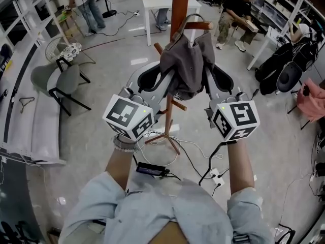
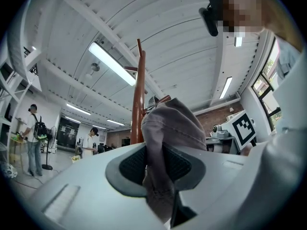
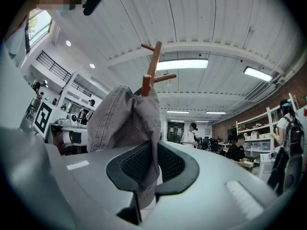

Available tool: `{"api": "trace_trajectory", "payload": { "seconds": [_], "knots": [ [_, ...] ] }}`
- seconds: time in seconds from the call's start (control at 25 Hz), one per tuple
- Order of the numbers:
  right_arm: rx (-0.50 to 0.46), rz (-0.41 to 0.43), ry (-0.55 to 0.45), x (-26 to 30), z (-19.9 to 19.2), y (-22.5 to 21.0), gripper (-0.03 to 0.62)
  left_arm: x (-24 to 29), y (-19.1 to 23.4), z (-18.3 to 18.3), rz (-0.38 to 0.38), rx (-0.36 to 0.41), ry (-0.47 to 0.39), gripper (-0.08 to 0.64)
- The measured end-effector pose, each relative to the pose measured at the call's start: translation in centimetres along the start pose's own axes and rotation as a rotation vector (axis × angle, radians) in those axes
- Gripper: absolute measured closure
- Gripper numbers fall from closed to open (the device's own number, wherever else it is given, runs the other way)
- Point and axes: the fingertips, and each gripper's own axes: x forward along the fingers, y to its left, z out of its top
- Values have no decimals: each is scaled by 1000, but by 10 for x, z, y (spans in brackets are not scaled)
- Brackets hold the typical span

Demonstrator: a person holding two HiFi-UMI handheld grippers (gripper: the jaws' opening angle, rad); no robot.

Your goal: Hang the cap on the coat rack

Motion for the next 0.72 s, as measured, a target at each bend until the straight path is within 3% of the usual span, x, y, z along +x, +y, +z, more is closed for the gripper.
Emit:
{"api": "trace_trajectory", "payload": {
  "seconds": [0.72],
  "knots": [
    [-11,22,85,22,-35,-5,548,8,16,-32,31,3,56,469]
  ]
}}
